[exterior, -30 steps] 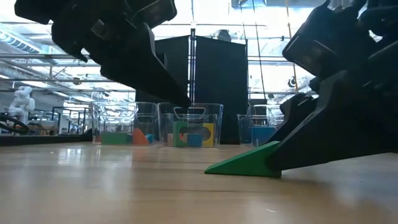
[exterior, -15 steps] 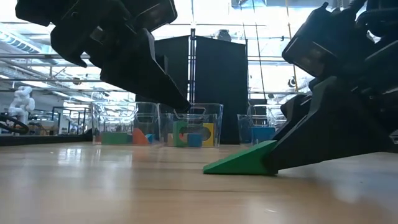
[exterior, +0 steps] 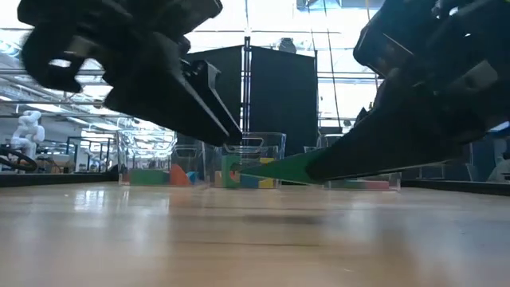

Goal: Sort blocks by size
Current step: Put the green triangular block into the left transparent bin

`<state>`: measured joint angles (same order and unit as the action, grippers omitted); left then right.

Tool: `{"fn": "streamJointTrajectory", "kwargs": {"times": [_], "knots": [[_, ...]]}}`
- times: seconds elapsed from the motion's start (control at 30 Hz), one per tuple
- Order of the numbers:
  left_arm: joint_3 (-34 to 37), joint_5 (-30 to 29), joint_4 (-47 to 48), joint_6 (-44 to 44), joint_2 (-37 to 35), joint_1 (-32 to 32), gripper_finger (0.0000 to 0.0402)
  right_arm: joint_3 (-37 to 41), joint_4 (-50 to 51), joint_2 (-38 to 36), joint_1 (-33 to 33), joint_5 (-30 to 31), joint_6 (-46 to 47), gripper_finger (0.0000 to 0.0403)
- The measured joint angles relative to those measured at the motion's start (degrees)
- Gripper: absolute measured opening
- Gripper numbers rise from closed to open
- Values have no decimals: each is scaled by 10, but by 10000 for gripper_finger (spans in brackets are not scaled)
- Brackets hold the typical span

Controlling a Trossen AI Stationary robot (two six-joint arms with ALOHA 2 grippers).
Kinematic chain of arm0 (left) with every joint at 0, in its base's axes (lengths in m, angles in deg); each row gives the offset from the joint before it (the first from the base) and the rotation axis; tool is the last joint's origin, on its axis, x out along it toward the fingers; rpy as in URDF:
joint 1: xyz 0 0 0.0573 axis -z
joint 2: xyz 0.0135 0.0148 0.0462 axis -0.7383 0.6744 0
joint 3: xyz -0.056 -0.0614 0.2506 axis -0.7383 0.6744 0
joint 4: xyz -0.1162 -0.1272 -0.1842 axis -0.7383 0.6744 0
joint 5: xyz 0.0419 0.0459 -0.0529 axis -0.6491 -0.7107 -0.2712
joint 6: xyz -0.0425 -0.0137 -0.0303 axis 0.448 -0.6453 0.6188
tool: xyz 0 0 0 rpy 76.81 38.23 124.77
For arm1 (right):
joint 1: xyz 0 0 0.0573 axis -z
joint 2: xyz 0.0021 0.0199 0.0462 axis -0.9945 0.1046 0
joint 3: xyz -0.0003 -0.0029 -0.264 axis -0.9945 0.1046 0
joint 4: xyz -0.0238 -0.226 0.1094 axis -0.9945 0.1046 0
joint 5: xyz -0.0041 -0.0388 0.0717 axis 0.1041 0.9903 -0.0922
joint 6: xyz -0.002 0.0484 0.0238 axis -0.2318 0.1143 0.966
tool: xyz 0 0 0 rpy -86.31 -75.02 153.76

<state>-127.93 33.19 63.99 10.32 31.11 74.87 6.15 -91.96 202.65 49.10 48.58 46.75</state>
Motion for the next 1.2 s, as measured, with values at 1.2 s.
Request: {"fn": "streamJointTrajectory", "kwargs": {"times": [1.2], "knots": [[0, -182, 36, -320, 0, 70, 200, 0, -138, -6, 72, -165, 75, 132]]}}
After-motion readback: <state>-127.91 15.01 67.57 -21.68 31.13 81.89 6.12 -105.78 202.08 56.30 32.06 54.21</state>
